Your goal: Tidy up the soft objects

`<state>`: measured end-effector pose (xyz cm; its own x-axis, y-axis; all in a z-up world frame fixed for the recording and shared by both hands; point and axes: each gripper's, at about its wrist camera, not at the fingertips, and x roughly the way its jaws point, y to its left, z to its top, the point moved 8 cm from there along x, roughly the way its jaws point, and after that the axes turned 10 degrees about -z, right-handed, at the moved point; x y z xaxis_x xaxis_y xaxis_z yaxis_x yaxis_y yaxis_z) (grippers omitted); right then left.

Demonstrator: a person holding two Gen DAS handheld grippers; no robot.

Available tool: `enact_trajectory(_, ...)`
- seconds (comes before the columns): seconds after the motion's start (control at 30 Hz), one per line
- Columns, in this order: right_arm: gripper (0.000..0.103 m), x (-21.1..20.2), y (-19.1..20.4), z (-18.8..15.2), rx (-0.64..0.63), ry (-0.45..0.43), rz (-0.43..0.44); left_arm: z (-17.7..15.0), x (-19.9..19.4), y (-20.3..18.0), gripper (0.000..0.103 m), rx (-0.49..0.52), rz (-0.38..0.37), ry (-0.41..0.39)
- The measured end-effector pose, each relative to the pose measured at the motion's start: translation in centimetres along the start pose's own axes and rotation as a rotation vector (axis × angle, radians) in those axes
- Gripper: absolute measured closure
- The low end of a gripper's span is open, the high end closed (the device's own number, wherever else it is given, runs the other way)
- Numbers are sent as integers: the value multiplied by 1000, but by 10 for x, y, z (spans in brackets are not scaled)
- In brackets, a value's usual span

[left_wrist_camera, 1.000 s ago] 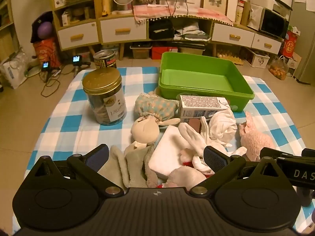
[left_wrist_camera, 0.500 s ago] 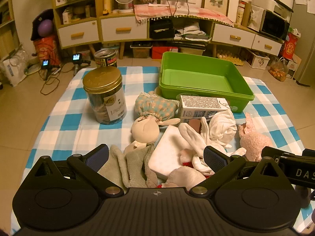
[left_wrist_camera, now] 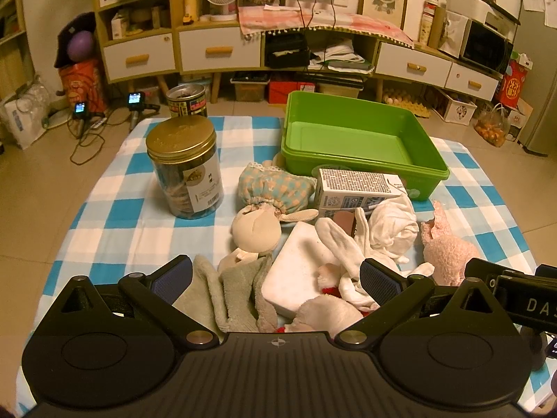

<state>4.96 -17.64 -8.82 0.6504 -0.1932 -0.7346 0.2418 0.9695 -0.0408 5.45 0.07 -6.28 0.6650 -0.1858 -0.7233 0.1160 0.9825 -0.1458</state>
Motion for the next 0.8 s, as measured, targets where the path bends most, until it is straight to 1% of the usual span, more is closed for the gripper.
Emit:
enact_trajectory(0.33,35,0,0,0,-1,0,-1,0,0,0,5,1,0,1)
enact_trajectory(0.6,35,0,-1,-1,0,-4,0,-5,2,11,5,-12,-1,4)
enact_trajectory(0.8,35,2,-2,-3,-8,-14,9,-7,2,14,5,7,-15,-5)
